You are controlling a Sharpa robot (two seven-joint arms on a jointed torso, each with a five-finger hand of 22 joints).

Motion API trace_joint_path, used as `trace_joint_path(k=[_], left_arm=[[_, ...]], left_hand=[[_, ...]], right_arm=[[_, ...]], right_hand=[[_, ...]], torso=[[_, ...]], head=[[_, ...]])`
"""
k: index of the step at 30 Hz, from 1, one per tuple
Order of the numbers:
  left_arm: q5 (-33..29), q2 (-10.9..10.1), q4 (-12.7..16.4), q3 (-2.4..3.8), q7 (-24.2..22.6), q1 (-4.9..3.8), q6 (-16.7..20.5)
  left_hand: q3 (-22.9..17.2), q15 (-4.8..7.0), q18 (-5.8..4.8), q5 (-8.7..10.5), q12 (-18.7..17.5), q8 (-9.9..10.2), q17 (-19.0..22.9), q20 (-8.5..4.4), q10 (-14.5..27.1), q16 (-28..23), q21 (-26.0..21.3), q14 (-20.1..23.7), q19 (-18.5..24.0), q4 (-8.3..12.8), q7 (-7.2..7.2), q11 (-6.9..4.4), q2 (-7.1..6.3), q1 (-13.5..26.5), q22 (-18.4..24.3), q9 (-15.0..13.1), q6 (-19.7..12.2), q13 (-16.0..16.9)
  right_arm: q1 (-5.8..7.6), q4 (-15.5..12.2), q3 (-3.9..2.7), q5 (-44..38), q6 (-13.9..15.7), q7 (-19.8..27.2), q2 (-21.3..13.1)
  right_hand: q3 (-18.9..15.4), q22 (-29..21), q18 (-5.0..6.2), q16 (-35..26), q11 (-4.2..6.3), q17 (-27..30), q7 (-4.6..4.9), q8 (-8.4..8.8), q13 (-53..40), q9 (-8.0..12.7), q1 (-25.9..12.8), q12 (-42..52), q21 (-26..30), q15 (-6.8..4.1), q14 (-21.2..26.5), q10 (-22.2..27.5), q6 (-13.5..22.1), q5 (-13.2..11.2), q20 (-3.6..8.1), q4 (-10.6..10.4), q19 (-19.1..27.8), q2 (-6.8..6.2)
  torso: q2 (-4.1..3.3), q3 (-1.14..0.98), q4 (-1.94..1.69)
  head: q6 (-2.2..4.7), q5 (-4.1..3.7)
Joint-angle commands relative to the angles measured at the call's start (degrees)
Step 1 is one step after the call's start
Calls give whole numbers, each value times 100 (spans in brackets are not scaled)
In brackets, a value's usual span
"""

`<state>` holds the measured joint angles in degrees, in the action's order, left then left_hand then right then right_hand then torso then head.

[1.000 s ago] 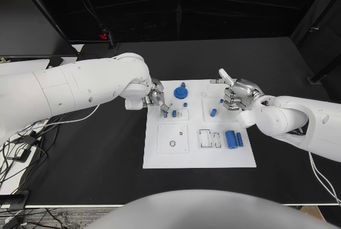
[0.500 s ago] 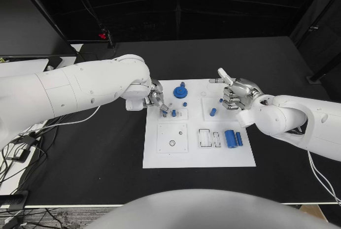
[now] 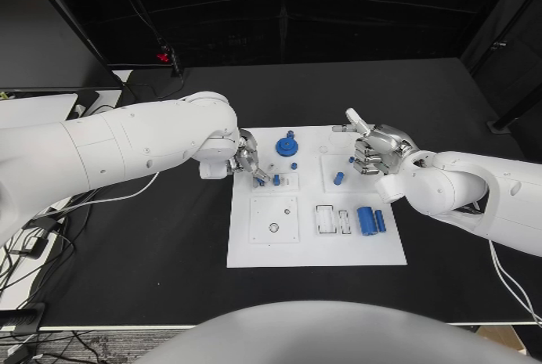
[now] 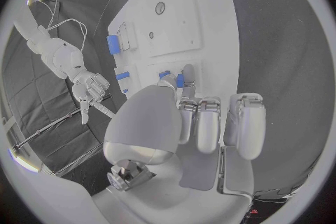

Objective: Assemble the parts on the task board

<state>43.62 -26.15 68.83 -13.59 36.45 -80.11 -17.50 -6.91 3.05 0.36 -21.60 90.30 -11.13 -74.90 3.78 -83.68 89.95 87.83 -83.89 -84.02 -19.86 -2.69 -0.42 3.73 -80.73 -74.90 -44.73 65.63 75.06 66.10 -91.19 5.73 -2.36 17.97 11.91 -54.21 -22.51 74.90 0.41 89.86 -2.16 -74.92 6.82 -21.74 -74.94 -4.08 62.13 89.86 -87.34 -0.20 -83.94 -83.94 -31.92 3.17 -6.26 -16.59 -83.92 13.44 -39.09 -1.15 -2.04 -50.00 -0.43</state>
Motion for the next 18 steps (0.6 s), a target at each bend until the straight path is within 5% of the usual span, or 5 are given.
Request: trace_joint_path(k=[1,18], left_arm=[[-6,14,-39,4,46,8,8],[-5,40,-115,4,9,51,-53]], left_hand=[[-430,44,52,-17,-30,-14,-1510,-34,-632,5,-32,-611,-312,349,100,-103,350,-297,-1393,-8,131,1494],[-558,38,63,51,-30,-4,-1510,-31,-632,5,-65,-611,-274,346,93,-95,312,-231,-1378,-22,119,1494]], right_arm=[[7,-19,-2,-3,-18,45,7],[7,-18,-2,-3,-26,49,-2]], right_hand=[[-29,1354,75,14,-24,-1508,2,-39,-1506,-7,14,14,21,14,-606,-606,49,5,-20,1,-209,46],[-29,1354,75,14,-24,-1508,3,-39,-1506,-7,14,14,22,14,-606,-606,49,5,-20,1,-208,46]], torso=[[0,0,-4],[0,-2,-6]], head=[[0,1],[0,2]])
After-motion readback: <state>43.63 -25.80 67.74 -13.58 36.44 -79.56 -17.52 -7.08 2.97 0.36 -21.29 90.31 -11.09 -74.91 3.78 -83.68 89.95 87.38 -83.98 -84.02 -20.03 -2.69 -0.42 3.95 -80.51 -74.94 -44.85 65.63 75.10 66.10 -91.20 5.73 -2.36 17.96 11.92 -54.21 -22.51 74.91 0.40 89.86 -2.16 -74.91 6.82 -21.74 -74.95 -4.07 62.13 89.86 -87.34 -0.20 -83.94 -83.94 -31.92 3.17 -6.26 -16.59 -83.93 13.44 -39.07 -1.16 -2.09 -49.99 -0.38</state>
